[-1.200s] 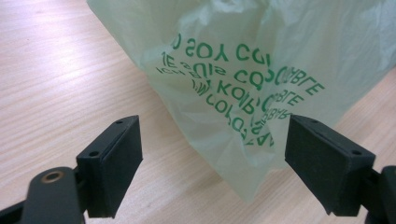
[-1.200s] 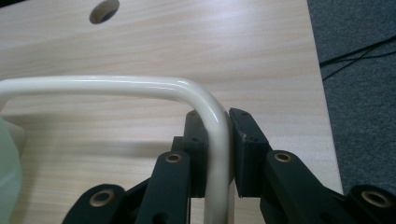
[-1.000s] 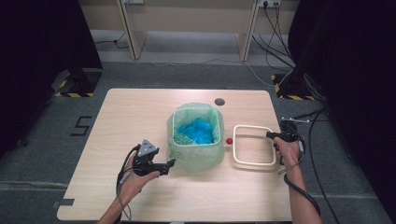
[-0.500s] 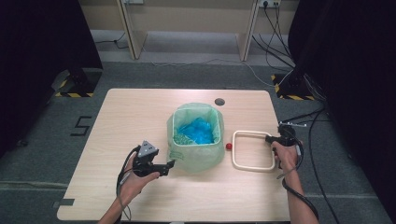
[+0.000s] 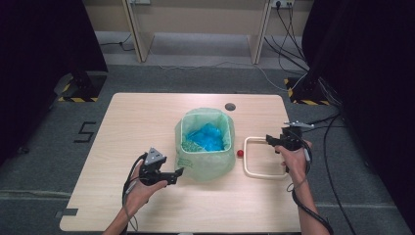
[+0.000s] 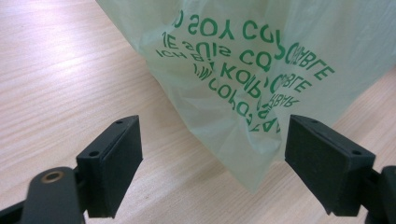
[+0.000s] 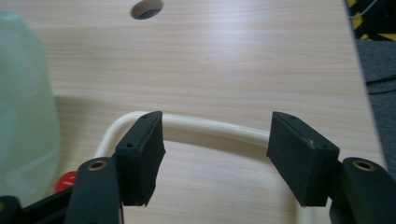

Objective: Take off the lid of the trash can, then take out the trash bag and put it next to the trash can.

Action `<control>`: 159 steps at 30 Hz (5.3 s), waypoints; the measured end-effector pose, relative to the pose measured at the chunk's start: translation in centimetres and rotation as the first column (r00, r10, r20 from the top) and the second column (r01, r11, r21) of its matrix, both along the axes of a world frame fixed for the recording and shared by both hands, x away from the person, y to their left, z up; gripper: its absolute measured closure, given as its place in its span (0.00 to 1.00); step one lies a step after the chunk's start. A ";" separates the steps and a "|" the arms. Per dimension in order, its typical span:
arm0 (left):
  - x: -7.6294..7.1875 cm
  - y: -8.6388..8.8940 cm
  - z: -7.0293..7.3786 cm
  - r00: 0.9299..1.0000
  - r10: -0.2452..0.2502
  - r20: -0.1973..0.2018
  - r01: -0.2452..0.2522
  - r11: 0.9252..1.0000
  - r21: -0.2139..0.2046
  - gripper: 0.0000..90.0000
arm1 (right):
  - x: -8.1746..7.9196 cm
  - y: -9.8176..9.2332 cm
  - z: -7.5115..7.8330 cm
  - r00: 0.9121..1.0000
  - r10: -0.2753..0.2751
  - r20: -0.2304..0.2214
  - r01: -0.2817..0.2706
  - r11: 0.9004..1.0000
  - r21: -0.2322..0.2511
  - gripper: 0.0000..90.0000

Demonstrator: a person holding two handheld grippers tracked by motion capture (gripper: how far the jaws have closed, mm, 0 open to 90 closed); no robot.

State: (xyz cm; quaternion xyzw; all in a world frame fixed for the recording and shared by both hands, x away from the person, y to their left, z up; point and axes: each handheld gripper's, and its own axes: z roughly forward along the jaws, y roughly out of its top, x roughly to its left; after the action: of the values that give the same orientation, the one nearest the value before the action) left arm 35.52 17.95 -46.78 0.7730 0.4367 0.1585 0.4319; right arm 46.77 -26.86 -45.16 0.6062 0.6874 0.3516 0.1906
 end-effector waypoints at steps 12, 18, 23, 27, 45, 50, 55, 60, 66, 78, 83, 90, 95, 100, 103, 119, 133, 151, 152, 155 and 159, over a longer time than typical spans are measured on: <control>0.1 0.1 1.4 1.000 0.009 0.019 -0.008 0.999 -0.046 0.20 | -0.4 3.3 -0.1 0.997 0.072 0.012 -0.073 0.994 0.077 0.31; 0.1 -0.1 1.2 1.000 -0.002 0.010 0.002 0.999 -0.044 0.20 | -0.5 4.0 -0.2 0.995 0.098 0.007 -0.098 0.992 0.074 0.29; 0.1 -0.2 1.1 1.000 -0.003 0.007 0.003 0.999 -0.044 0.20 | -0.7 4.3 -0.3 0.994 0.108 0.008 -0.108 0.991 0.082 0.29; 0.2 0.0 1.1 1.000 0.001 0.006 0.000 0.999 -0.046 0.20 | -0.8 4.6 -0.4 0.993 0.118 0.006 -0.118 0.989 0.087 0.29; 0.0 -0.4 1.0 1.000 -0.006 0.011 0.006 0.999 -0.039 0.18 | -1.2 4.7 0.1 0.990 0.135 0.029 -0.137 0.985 0.102 0.29; 0.4 -0.9 1.4 1.000 -0.005 0.017 0.005 0.999 -0.042 0.17 | -1.1 4.9 0.5 0.989 0.144 0.038 -0.147 0.984 0.104 0.29; 0.7 -1.4 1.4 1.000 -0.009 0.027 0.009 1.000 -0.025 0.17 | -0.9 5.0 0.8 0.989 0.140 0.036 -0.143 0.984 0.103 0.29; 1.0 -1.7 1.6 0.999 -0.013 0.030 0.014 1.000 -0.017 0.23 | -0.8 5.3 1.8 0.985 0.161 0.058 -0.167 0.978 0.123 0.29; 0.8 -2.0 2.4 0.997 -0.029 0.076 0.028 0.999 0.018 0.34 | -0.4 6.0 2.7 0.983 0.167 0.077 -0.176 0.976 0.130 0.29; 0.5 -2.7 3.0 0.989 -0.096 0.111 0.086 0.992 0.094 0.65 | 1.4 10.3 6.7 0.959 0.260 0.114 -0.271 0.957 0.099 0.29; 0.2 -2.6 3.2 0.986 -0.112 0.123 0.101 0.990 0.098 0.77 | 2.5 12.1 6.9 0.953 0.292 0.078 -0.297 0.953 0.065 0.29; -0.1 -2.5 3.6 0.979 -0.125 0.161 0.110 0.989 0.098 0.94 | 4.2 14.6 6.6 0.942 0.336 0.023 -0.336 0.942 -0.011 0.31; -0.1 -2.3 3.7 0.976 -0.129 0.176 0.114 0.989 0.092 0.97 | 5.3 15.4 5.8 0.936 0.352 -0.012 -0.353 0.935 -0.032 0.39; -0.2 -2.3 4.0 0.972 -0.134 0.191 0.118 0.989 0.089 0.98 | 5.6 15.7 5.7 0.921 0.389 -0.029 -0.390 0.921 -0.017 0.55; -0.2 -2.2 4.2 0.970 -0.137 0.199 0.121 0.988 0.091 0.98 | 5.5 16.3 6.0 0.909 0.415 -0.050 -0.418 0.904 -0.091 0.70; -0.6 -2.0 5.1 0.964 -0.157 0.215 0.146 0.987 0.068 0.99 | 4.5 15.7 7.8 0.907 0.416 0.063 -0.401 0.901 -0.165 0.96; -0.6 -1.3 6.8 0.957 -0.143 0.254 0.141 0.990 0.027 0.99 | 3.3 15.8 10.7 0.880 0.443 0.172 -0.431 0.896 -0.107 0.98; -0.8 0.8 11.2 0.944 -0.111 0.309 0.129 0.991 -0.038 0.99 | 3.4 16.7 14.8 0.858 0.470 0.207 -0.485 0.874 0.024 0.98; -0.8 1.0 11.5 0.943 -0.109 0.316 0.127 0.991 -0.039 0.99 | 3.3 16.9 15.3 0.854 0.476 0.211 -0.492 0.870 0.032 0.98; -0.7 1.4 12.4 0.939 -0.094 0.330 0.117 0.992 -0.050 0.99 | 3.2 17.2 16.0 0.846 0.485 0.221 -0.508 0.860 0.058 0.98; -0.6 2.1 13.5 0.936 -0.083 0.343 0.109 0.993 -0.055 0.99 | 3.1 17.6 17.1 0.839 0.492 0.232 -0.523 0.847 0.093 0.98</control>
State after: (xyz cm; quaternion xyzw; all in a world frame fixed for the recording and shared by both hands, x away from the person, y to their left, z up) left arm 34.87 20.10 -33.27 0.7382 0.3229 0.2520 0.5361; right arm 49.91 -9.21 -28.06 0.3762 0.7720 0.5001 0.1114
